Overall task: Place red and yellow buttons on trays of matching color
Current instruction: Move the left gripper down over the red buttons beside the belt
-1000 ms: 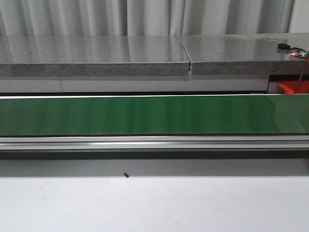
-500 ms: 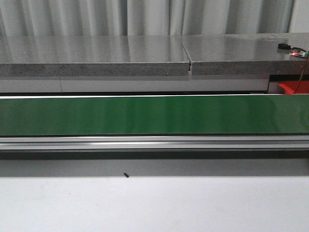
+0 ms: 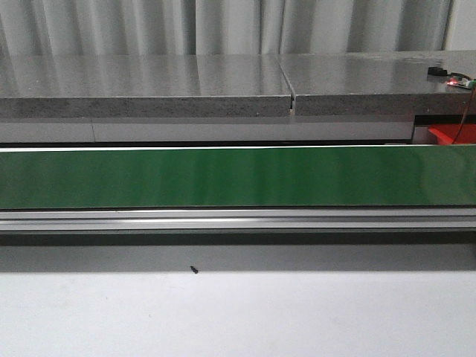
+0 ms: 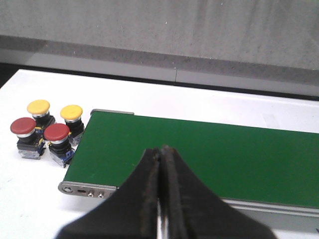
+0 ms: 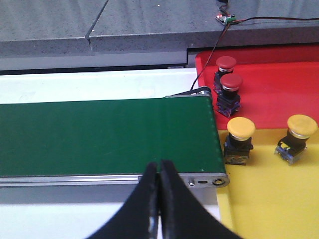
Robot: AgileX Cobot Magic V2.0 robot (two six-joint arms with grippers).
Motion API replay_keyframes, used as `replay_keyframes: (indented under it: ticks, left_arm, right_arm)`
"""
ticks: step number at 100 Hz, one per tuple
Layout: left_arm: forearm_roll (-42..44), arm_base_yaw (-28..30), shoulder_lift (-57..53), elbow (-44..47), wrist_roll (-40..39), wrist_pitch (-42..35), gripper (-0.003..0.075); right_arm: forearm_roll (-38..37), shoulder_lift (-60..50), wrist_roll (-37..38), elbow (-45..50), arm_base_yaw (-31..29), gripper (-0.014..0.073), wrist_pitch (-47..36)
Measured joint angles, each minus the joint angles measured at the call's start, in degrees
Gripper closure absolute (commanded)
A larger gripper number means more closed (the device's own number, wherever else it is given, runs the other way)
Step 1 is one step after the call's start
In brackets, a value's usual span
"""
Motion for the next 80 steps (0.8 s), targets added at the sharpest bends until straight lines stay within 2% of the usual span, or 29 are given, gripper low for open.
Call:
replay_keyframes:
  ticks: [51, 70, 80]
  left_arm:
    - [-1.4, 0.7, 24.0, -11.4, -1.0, 1.0, 0.0739]
    - [-6.4, 9.0, 31.5, -14.4, -0.6, -1.0, 0.0739]
    - [-10.7, 14.9, 35.4, -15.9, 3.5, -1.5, 0.0739]
  right_arm:
    - [0.0, 0.0, 0.0, 0.0, 0.0, 0.0652, 0.0]
    - [0.0, 0.0, 0.1, 0.0, 0.0, 0.0652, 0.0]
    - [0.0, 0.0, 0.1, 0.0, 0.0, 0.0652, 0.0]
